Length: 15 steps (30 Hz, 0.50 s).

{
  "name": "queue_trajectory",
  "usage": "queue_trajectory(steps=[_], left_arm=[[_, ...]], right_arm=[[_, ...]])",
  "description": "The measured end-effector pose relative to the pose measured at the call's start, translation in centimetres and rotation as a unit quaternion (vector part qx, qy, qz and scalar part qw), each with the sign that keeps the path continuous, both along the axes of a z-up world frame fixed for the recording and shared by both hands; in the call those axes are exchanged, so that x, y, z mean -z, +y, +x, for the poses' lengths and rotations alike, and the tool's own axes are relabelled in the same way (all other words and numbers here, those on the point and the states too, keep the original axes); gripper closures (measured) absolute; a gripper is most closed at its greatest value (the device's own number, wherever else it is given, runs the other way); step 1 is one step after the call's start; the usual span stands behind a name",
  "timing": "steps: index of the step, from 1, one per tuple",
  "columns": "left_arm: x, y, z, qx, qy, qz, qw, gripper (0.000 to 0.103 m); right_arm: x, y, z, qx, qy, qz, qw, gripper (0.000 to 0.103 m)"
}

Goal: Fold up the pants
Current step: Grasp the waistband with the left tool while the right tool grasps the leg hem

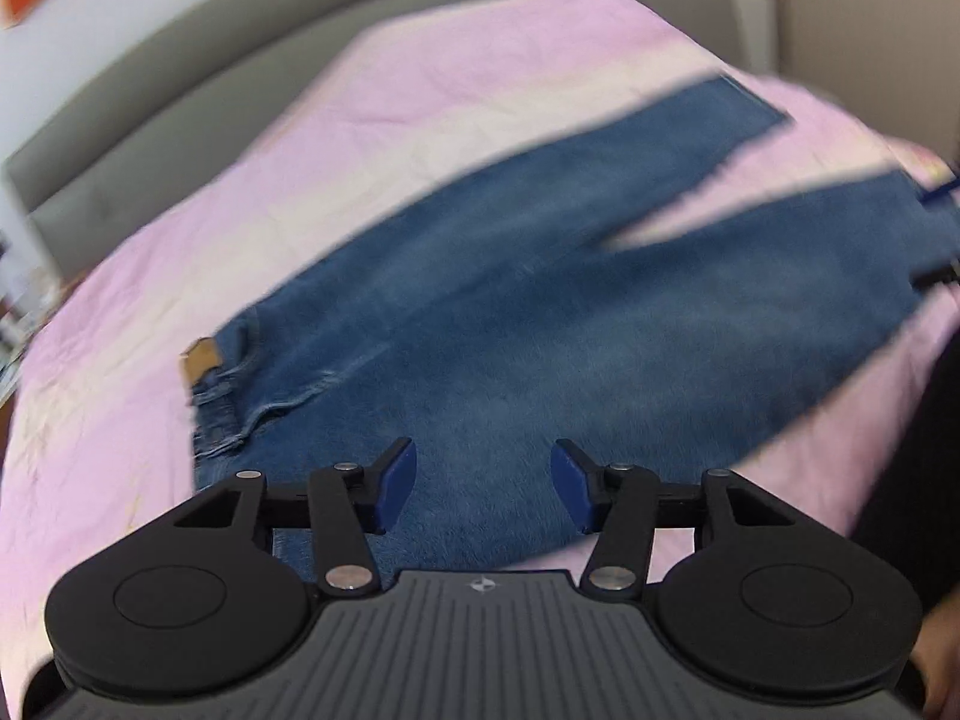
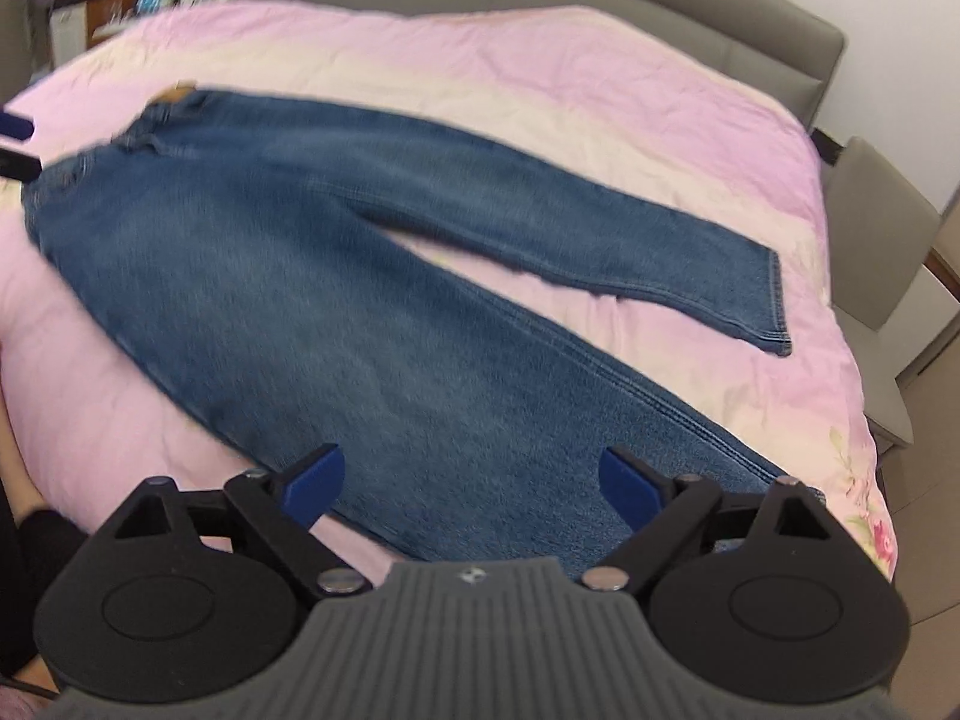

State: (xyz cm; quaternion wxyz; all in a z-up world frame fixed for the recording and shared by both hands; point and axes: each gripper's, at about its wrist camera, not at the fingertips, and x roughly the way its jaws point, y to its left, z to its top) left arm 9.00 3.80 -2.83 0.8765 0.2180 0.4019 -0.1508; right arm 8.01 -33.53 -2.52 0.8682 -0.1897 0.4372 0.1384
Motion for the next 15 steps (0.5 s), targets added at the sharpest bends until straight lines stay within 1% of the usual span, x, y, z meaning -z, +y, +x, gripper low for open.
queue_trajectory(steps=[3,5,6,8,11,13,15], left_arm=[[1.5,0.7,0.7,0.060,0.020,0.039,0.9973,0.038],[2.6,1.3,1.0,0.095,0.032,0.066,0.9928,0.037],[3.3,1.6,1.2,0.114,0.042,0.082,0.9892,0.033],[4.7,2.1,1.4,0.149,0.062,0.119,0.9796,0.030],[7.1,2.8,1.6,0.193,0.091,0.177,0.9607,0.029],[8.8,3.6,2.1,0.210,0.116,0.206,0.9486,0.028],[10.5,4.4,2.5,0.212,0.136,0.238,0.9380,0.027]], right_arm=[[1.5,-0.4,1.3,-0.015,0.040,-0.014,0.999,0.021],[2.4,-0.8,2.2,-0.015,0.068,-0.014,0.997,0.025],[2.8,-1.0,2.5,-0.015,0.081,-0.015,0.996,0.026],[3.5,-1.3,3.0,-0.015,0.104,-0.018,0.994,0.026],[4.6,-1.6,3.6,-0.018,0.132,-0.024,0.991,0.026],[5.3,-1.9,3.9,-0.016,0.150,-0.030,0.988,0.026],[6.0,-2.4,4.4,-0.010,0.166,-0.041,0.985,0.026]])
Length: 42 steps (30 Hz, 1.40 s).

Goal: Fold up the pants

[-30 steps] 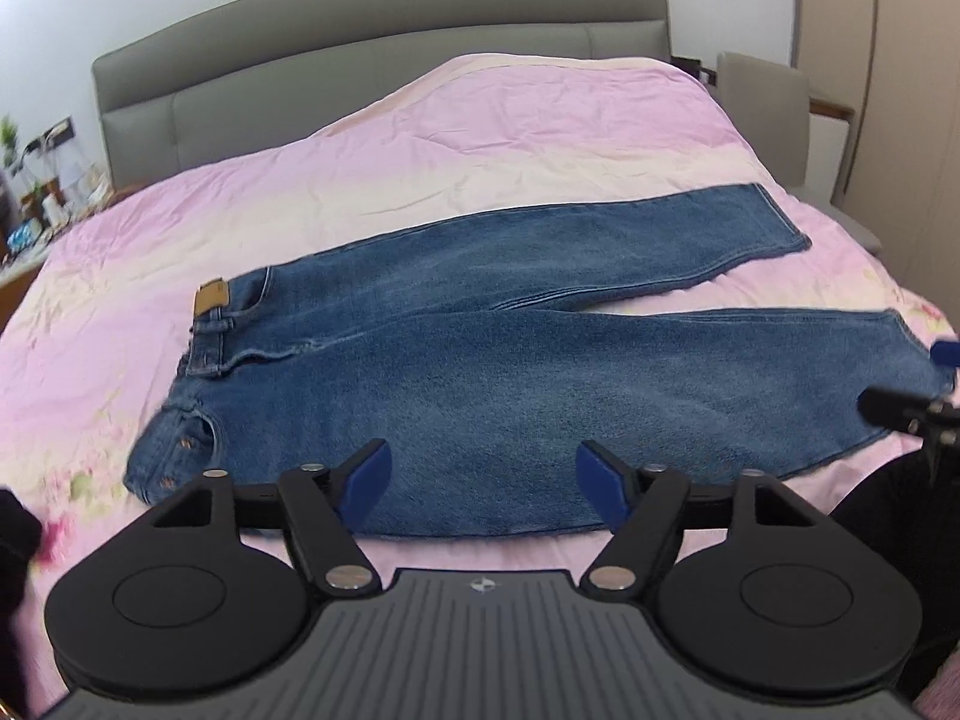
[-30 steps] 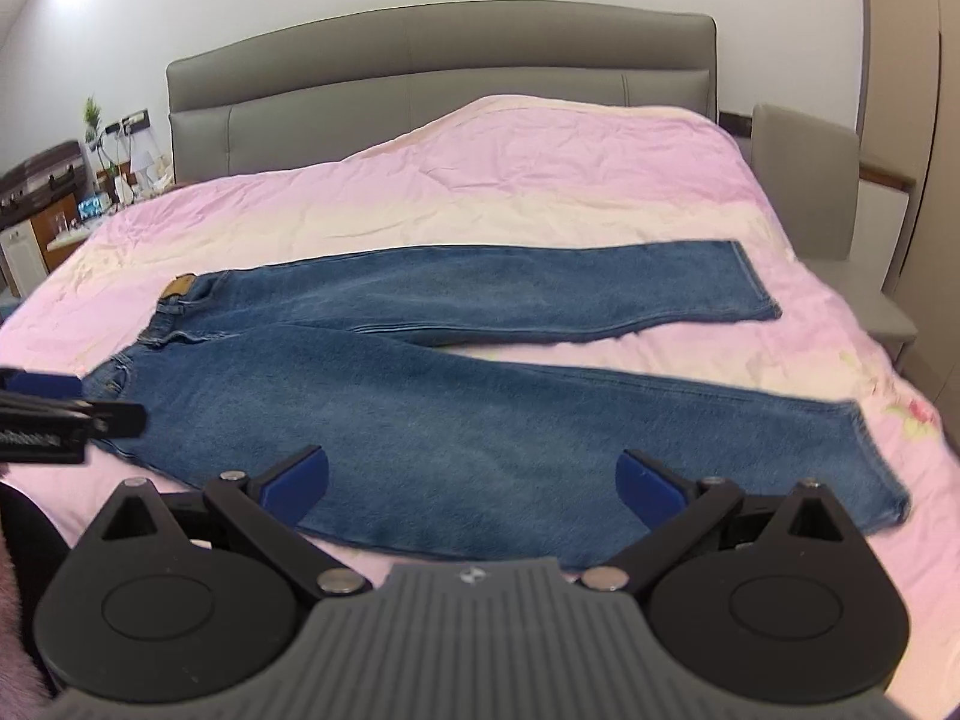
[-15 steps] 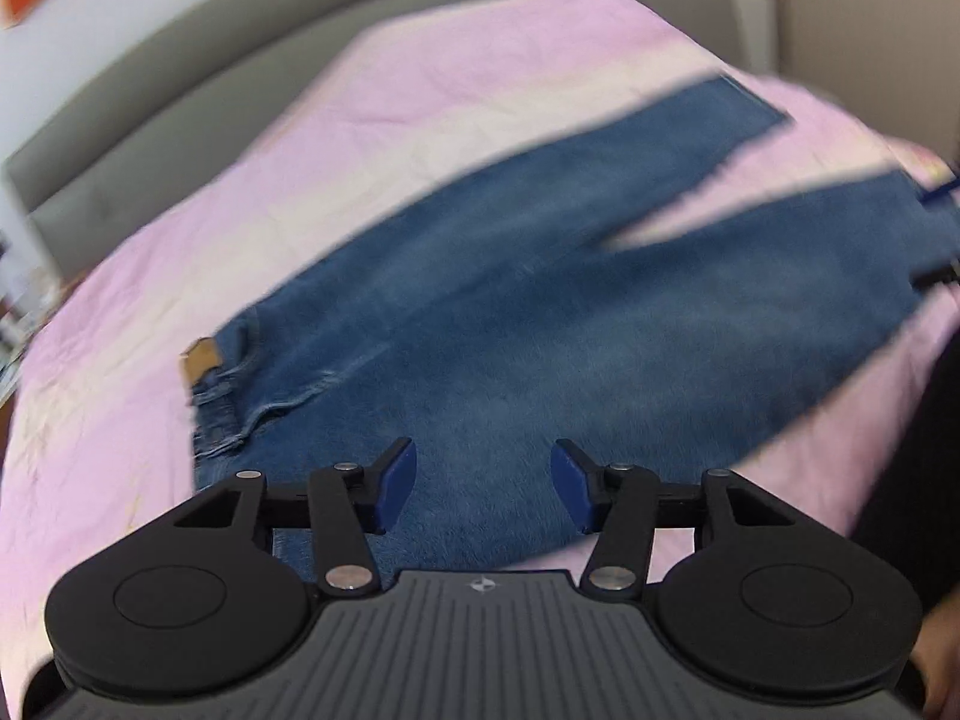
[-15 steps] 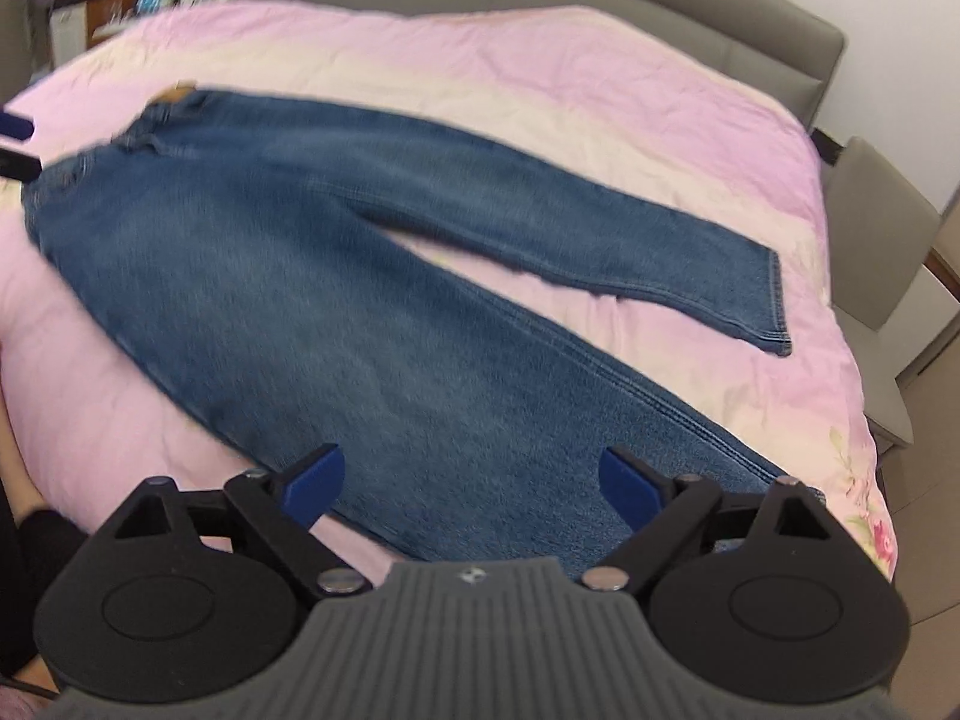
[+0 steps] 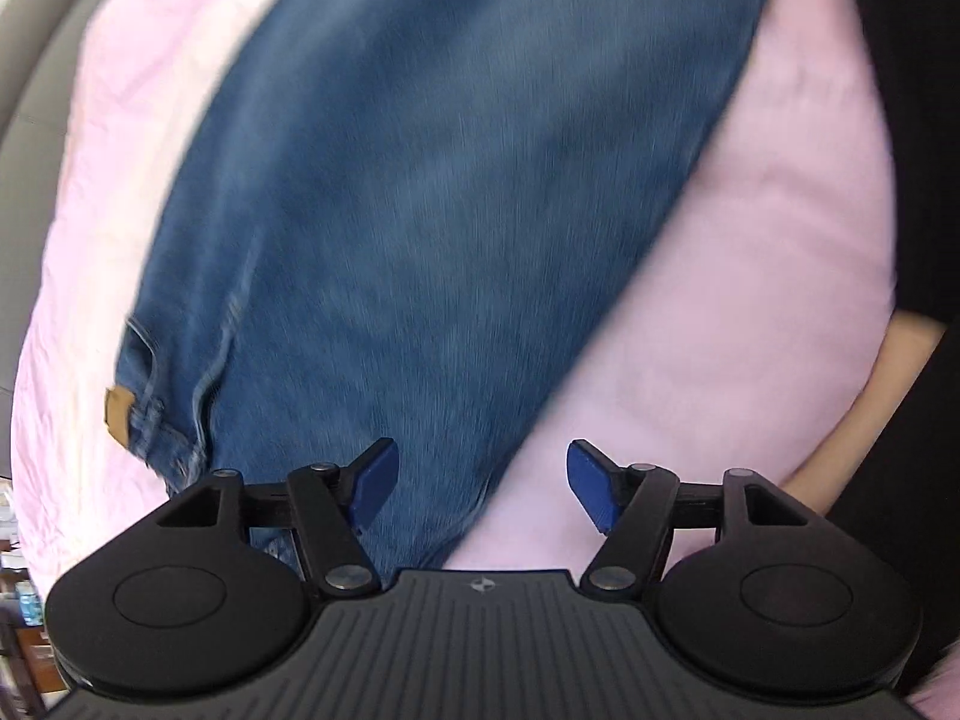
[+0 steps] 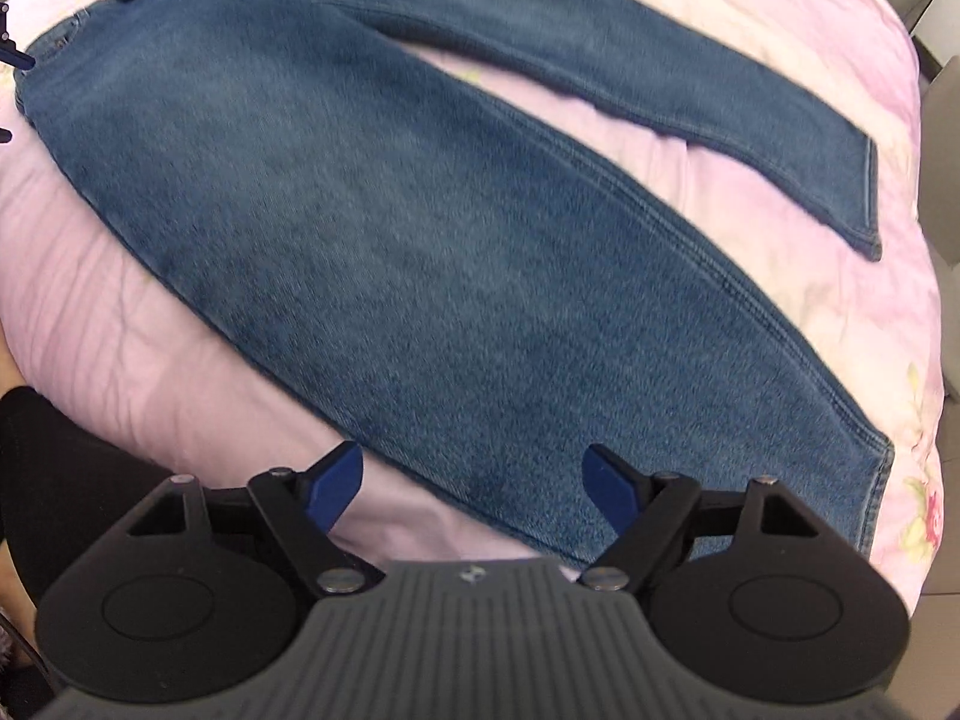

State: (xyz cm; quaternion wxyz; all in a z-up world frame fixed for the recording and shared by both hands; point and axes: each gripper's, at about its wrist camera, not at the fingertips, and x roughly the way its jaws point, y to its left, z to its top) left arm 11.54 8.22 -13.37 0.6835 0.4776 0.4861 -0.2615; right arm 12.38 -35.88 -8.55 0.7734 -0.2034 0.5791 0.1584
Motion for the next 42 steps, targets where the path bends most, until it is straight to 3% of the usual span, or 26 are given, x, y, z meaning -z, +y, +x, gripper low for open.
queue_trajectory(steps=[5,6,10,13,17,24,26,28,30,37,42], left_arm=[[3.5,1.7,1.0,-0.001,-0.034,0.083,0.9960,0.027],[4.0,1.9,1.4,-0.007,-0.047,0.096,0.9943,0.022],[4.7,2.0,1.7,-0.005,-0.066,0.111,0.9916,0.017],[4.7,1.6,1.2,0.002,-0.068,0.111,0.9914,0.033],[3.7,1.1,0.8,-0.021,-0.098,0.093,0.9906,0.067],[0.0,1.1,0.9,-0.103,-0.149,0.029,0.9831,0.076],[-1.2,1.2,1.3,-0.130,-0.160,0.006,0.9784,0.077],[-2.4,1.2,1.4,-0.155,-0.170,-0.018,0.9731,0.077],[-3.3,1.5,1.7,-0.174,-0.176,-0.036,0.9683,0.077],[-7.8,2.2,3.9,-0.234,-0.200,-0.092,0.9468,0.079],[-11.9,2.6,6.7,-0.265,-0.211,-0.117,0.9337,0.079]], right_arm=[[0.5,-2.4,1.1,0.036,0.014,0.000,0.999,0.026],[0.5,-3.2,1.2,0.044,0.015,-0.001,0.999,0.026],[0.2,-6.6,1.3,0.057,0.015,-0.016,0.998,0.026],[-0.2,-9.1,0.7,0.047,0.030,-0.028,0.998,0.026],[-0.1,-11.5,-0.6,0.015,0.051,-0.048,0.997,0.026],[2.3,-11.6,-1.7,-0.023,0.013,-0.087,0.996,0.027],[2.3,-11.0,-2.5,-0.035,-0.015,-0.099,0.994,0.044],[1.6,-10.4,-3.4,-0.045,-0.037,-0.103,0.993,0.074],[0.3,-10.0,-4.3,-0.047,-0.061,-0.106,0.991,0.088],[-7.3,-9.8,-2.8,-0.003,-0.183,-0.114,0.977,0.099],[-11.8,-9.2,1.7,0.015,-0.226,-0.137,0.964,0.101]])
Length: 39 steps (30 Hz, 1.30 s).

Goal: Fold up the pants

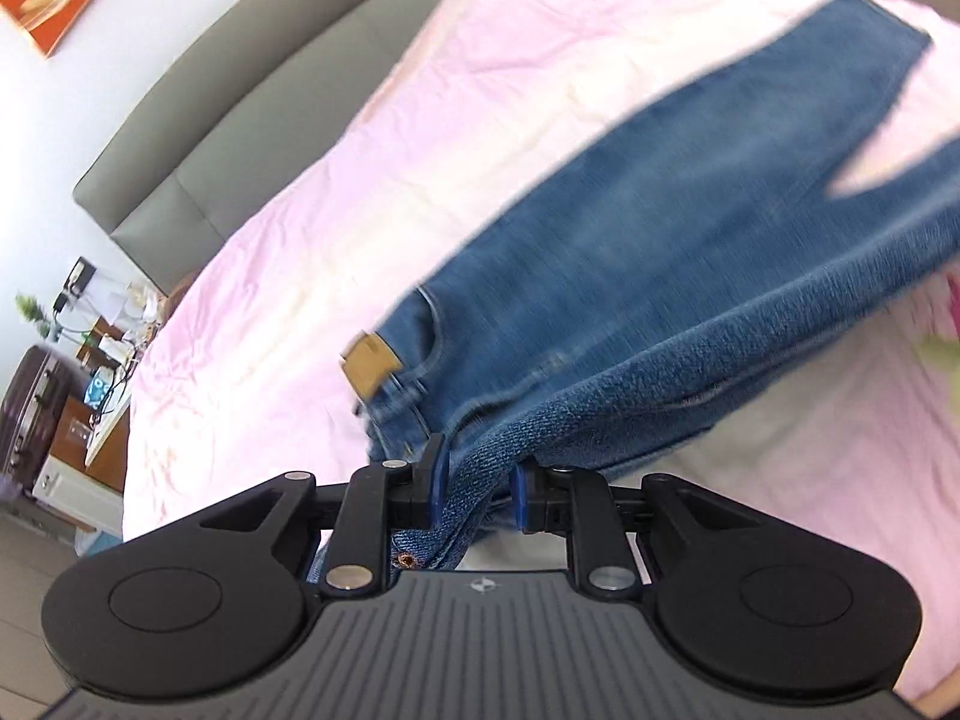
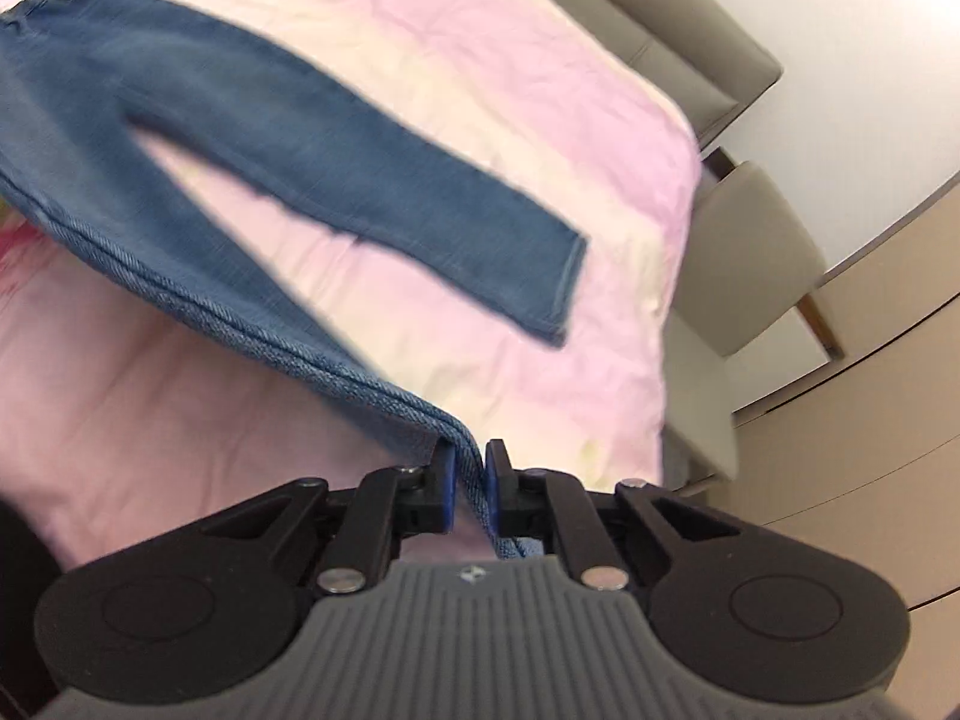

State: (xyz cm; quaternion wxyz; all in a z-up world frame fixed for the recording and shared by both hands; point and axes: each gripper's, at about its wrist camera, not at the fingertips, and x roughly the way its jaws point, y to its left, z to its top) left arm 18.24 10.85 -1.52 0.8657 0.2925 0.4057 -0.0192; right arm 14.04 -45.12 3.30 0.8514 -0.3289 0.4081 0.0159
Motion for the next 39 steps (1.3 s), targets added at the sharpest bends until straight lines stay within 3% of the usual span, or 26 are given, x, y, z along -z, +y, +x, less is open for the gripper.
queue_trajectory(steps=[5,9,16,22,26,30,35,39], left_arm=[[-2.3,0.5,4.9,-0.017,0.007,-0.021,0.9996,0.079],[-2.2,0.0,9.6,-0.029,0.010,-0.012,0.9994,0.080],[0.3,-0.4,18.7,-0.066,0.027,0.002,0.9974,0.080],[6.0,0.0,24.0,-0.081,0.066,0.003,0.9945,0.079],[9.4,0.4,25.3,-0.074,0.086,0.004,0.9936,0.079],[10.5,0.8,25.5,-0.072,0.090,-0.004,0.9934,0.079],[7.5,1.3,22.6,-0.055,0.046,-0.003,0.9974,0.080],[4.2,2.0,22.6,-0.064,0.048,-0.031,0.9963,0.080]], right_arm=[[-2.3,0.5,6.7,0.024,-0.018,-0.016,0.999,0.102],[-2.1,1.7,12.6,0.035,-0.024,-0.032,0.999,0.102],[2.0,2.7,24.3,0.049,-0.012,-0.043,0.998,0.102],[8.0,3.7,32.6,0.049,0.017,-0.062,0.997,0.102],[11.9,4.3,36.1,0.043,0.043,-0.073,0.995,0.102],[14.7,4.3,37.7,0.043,0.062,-0.081,0.994,0.102],[13.9,3.9,36.9,0.025,0.060,-0.084,0.994,0.103],[11.4,2.9,37.4,0.045,0.051,-0.059,0.996,0.103]])
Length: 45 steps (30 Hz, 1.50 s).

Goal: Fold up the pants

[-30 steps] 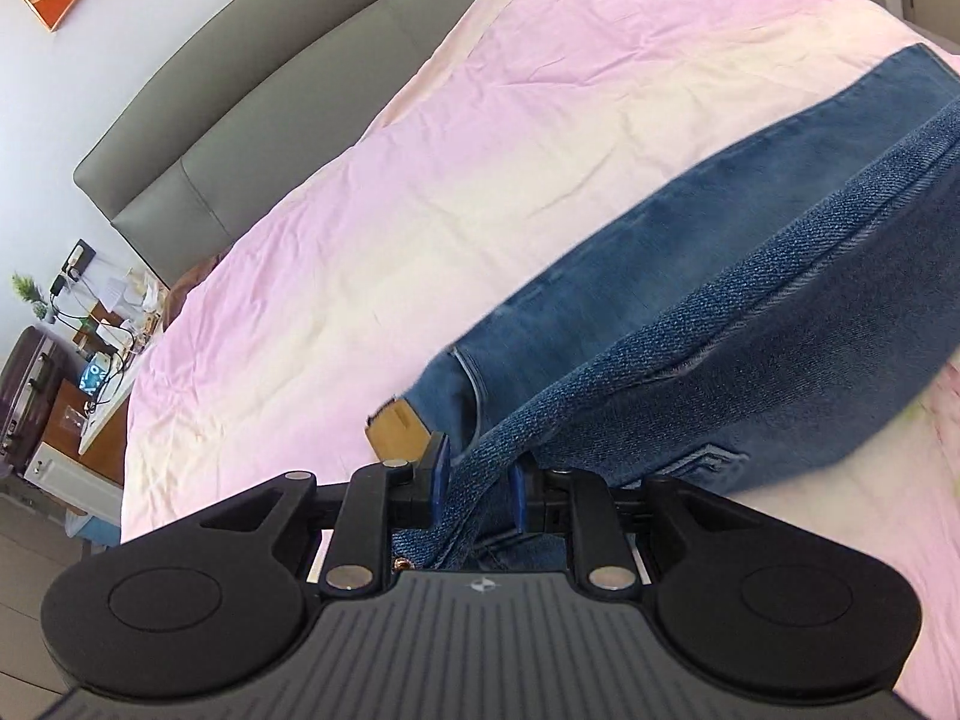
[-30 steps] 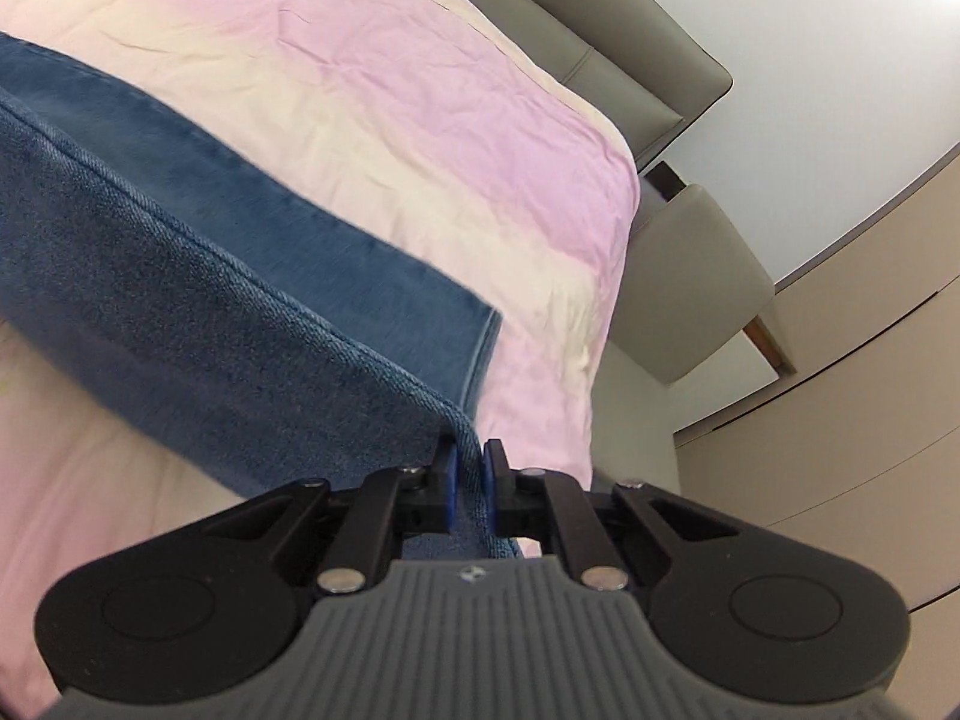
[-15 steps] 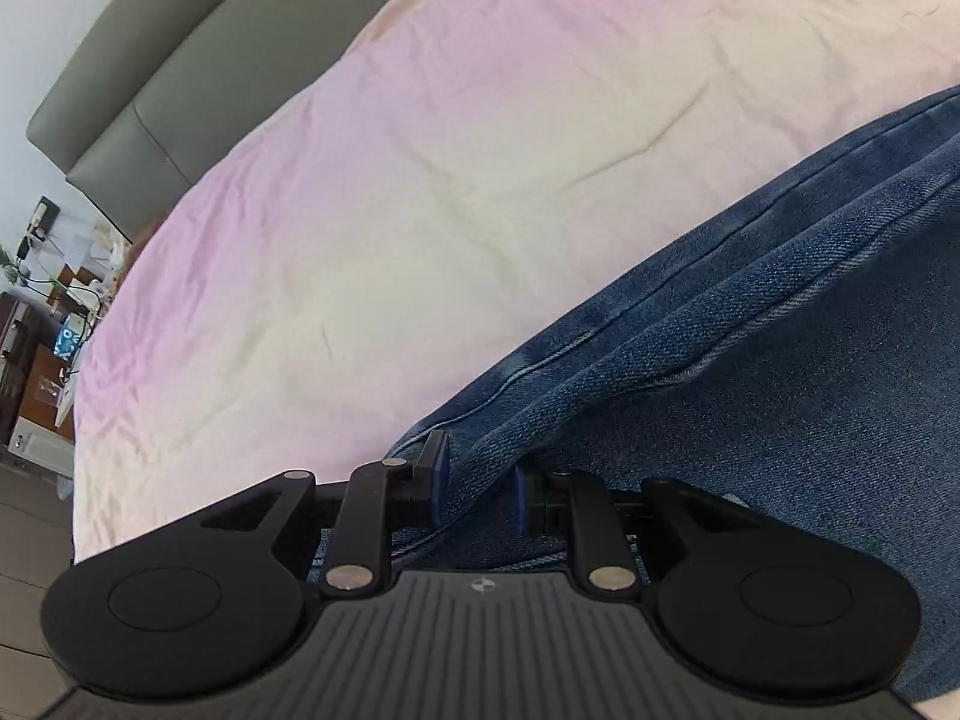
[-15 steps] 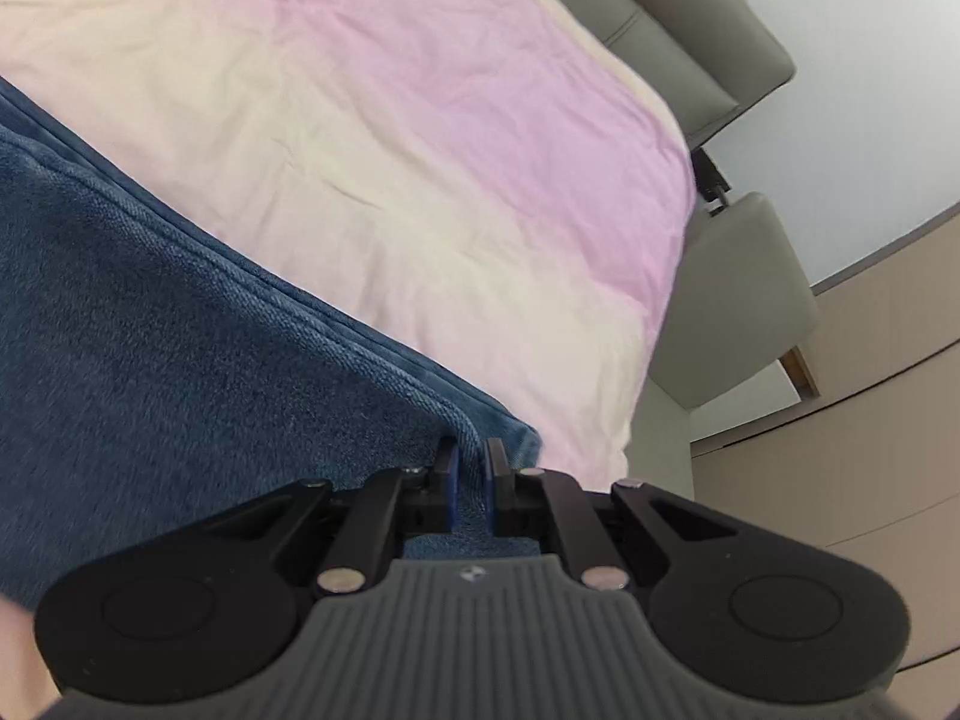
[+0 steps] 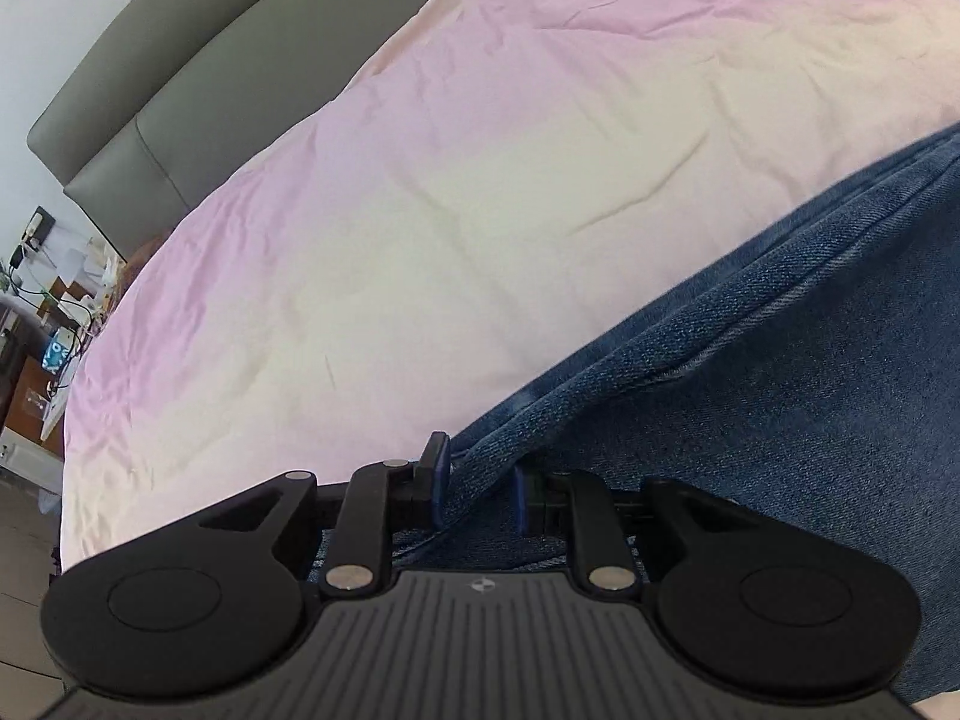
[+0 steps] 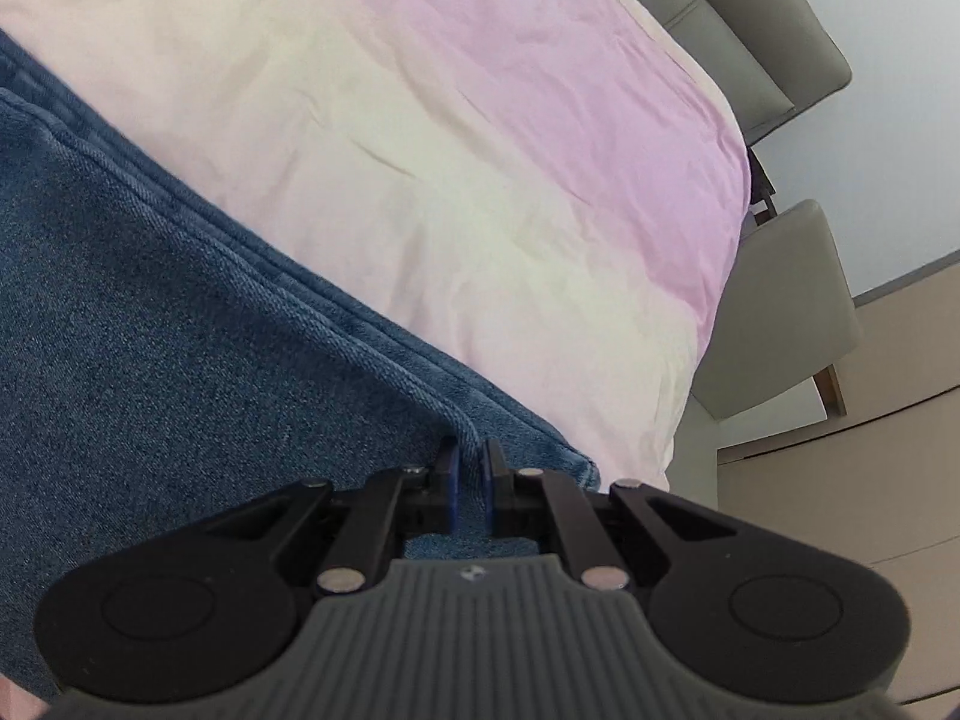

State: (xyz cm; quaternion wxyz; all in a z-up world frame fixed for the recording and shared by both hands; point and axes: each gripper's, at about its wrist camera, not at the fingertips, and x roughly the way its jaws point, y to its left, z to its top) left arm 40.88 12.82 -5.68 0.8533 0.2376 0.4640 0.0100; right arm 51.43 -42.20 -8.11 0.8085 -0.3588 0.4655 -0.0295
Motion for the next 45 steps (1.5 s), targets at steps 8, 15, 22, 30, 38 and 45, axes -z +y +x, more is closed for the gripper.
queue_trajectory(steps=[8,15,22,30,38,45], left_arm=[[5.3,-1.4,5.3,-0.024,0.051,0.033,0.9979,0.079],[6.9,-1.5,5.6,-0.005,0.066,0.049,0.9966,0.067],[2.7,0.8,4.3,-0.027,0.040,0.027,0.9985,0.012],[-1.5,7.2,-1.4,-0.088,0.029,-0.018,0.9955,0.032],[0.6,9.7,-5.9,-0.113,0.022,-0.080,0.9901,0.072],[5.7,10.7,-2.8,-0.165,0.028,-0.064,0.9839,0.072]], right_arm=[[1.6,0.1,3.4,0.062,-0.020,0.048,0.997,0.103],[4.1,0.0,4.2,0.067,-0.018,0.053,0.996,0.100],[2.0,1.3,2.7,0.041,-0.044,0.047,0.997,0.034],[0.2,4.7,-2.8,0.021,-0.033,0.083,0.996,0.036],[-0.2,10.6,-9.3,-0.008,0.000,0.183,0.983,0.047],[0.8,15.9,-11.5,-0.048,0.026,0.157,0.986,0.047]])
